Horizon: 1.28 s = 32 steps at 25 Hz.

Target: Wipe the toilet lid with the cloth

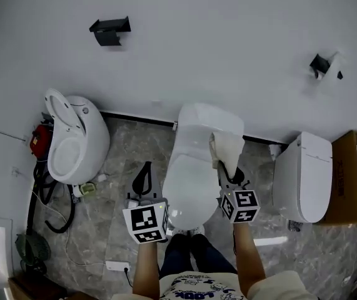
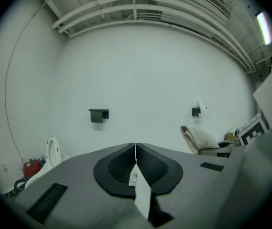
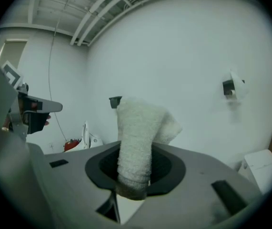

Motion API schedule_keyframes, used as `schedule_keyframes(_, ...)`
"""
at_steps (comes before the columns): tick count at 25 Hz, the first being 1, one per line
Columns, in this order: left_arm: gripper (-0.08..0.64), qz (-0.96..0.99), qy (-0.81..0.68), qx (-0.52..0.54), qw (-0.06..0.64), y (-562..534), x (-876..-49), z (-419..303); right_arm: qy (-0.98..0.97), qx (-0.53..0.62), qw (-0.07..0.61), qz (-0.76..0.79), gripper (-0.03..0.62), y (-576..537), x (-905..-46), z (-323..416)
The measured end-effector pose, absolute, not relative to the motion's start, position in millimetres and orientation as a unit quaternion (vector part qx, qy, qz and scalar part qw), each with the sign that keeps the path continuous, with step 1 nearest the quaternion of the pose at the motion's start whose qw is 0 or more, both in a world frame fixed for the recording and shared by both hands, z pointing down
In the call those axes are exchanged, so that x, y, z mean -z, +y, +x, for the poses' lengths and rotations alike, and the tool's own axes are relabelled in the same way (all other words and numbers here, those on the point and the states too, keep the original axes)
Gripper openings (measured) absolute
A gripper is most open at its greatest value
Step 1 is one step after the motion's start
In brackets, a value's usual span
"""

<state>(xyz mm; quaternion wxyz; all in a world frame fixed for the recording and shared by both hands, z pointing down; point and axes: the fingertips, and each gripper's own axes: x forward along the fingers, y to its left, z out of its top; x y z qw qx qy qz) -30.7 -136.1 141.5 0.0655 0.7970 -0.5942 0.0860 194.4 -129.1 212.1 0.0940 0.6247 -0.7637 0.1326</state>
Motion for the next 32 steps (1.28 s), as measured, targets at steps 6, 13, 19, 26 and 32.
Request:
schedule_keyframes(6,0.009,0.793,-0.607,-0.05,0.02,-124.4,-59.0,-31.3,-0.782,-0.065,0.053,0.618,0.094,-121.0,-106.3,184.4)
schedule_keyframes(13,0.009,0.778,-0.627,-0.027,0.001,-102.9,-11.3,-48.0,-0.789,-0.034,0.003,0.613,0.094,-103.7,-36.3,173.6)
schedule_keyframes(19,0.008,0.769,-0.639,-0.017,-0.007,-90.5,3.8,-57.7,-0.792,-0.027,-0.013,0.609,0.094,-94.7,-18.6,162.2)
schedule_keyframes(26,0.009,0.765,-0.644,-0.009,-0.01,-82.6,9.1,-64.6,-0.801,-0.023,-0.02,0.598,0.094,-89.8,-11.3,149.9)
schedule_keyframes(32,0.009,0.768,-0.641,-0.006,-0.01,-82.3,11.5,-60.2,-0.803,-0.018,-0.015,0.596,0.094,-88.7,-9.5,146.3)
